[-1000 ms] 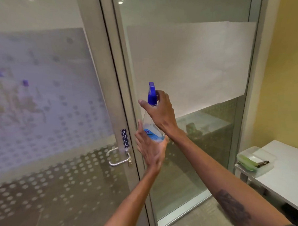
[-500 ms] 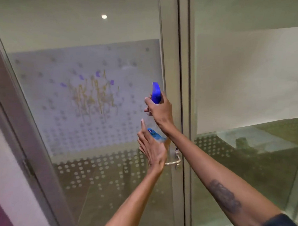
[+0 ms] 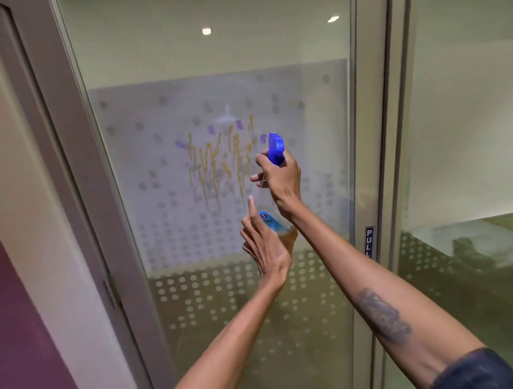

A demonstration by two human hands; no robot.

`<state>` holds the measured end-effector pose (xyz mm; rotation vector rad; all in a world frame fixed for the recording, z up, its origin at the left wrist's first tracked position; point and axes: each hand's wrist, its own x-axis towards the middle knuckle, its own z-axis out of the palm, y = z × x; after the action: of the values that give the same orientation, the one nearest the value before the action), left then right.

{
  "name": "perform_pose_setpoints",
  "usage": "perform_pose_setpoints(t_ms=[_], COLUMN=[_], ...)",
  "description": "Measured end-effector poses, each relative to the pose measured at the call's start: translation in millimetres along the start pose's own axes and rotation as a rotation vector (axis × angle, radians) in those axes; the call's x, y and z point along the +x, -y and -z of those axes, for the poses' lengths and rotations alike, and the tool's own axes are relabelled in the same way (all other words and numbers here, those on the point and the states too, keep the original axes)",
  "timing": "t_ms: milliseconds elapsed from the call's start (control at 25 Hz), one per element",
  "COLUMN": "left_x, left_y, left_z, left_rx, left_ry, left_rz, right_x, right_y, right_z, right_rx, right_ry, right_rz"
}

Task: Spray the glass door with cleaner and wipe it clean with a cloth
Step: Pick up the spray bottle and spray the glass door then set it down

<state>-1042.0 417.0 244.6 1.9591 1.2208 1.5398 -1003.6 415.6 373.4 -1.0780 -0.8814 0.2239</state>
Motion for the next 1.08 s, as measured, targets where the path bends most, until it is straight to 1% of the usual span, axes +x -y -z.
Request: perform_pose_setpoints(t_ms=[80,200,360,640,880,1080], left_x=[8,15,22,38,41,37], left_y=[7,11,4,-5,-6,-12], left_z=[6,9,6,-5,-13,-19], left_rx=[0.0,0.001,-0.001,-0.022,0.017,0.009], left_ry=[0.007,0.029,0.042,0.03,0.063,0.099], left_rz=[0.006,-0.011,0.023,0.062,0.038,0.037], right_x=[1,6,19,37,45,50], right_y=[-2,-5,-4,0,-4,-11], right_z=[-14,-25,-29,-31,-24,-17], right_rx=[-0.031,-0.069,-0.134,-0.128,-0.139,-0.198], right_ry=[-0.003,-0.055,-0.089,-0.024,-0.125,-0.201], right_rz=[0.01,0.026,0.031,-0.004,-0.016,-0.03])
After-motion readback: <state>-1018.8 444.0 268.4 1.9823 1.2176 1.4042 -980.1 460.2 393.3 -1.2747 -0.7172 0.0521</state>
